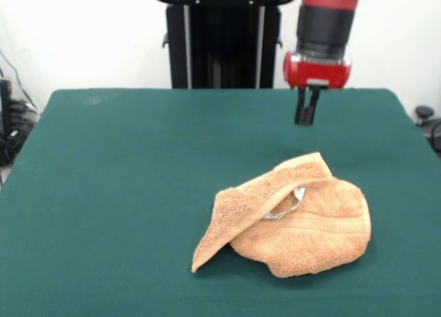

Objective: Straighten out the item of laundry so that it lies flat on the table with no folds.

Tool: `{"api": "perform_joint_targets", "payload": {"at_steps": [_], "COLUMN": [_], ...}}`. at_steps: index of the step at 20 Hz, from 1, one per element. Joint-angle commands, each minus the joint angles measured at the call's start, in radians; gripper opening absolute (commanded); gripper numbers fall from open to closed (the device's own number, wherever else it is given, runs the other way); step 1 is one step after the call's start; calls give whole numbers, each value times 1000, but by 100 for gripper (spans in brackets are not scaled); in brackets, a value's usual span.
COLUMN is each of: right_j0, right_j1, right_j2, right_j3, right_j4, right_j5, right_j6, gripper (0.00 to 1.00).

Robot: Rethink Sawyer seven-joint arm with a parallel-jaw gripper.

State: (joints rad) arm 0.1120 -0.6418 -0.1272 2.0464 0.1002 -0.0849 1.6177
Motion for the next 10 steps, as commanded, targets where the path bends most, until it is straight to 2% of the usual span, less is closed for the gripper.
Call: {"api": "perform_joint_targets", "payload": {"at_steps": [1,4,10], "right_j0": [36,30,-27], "right_j1": [-160,-159,-72], "right_j2": [-52,-54,0], "right_j3": [-12,-59,-154], "right_j4": [50,34,10], "right_j5": [269,296,240], "right_j6": [169,156,135], "gripper": [0,0,0]}}
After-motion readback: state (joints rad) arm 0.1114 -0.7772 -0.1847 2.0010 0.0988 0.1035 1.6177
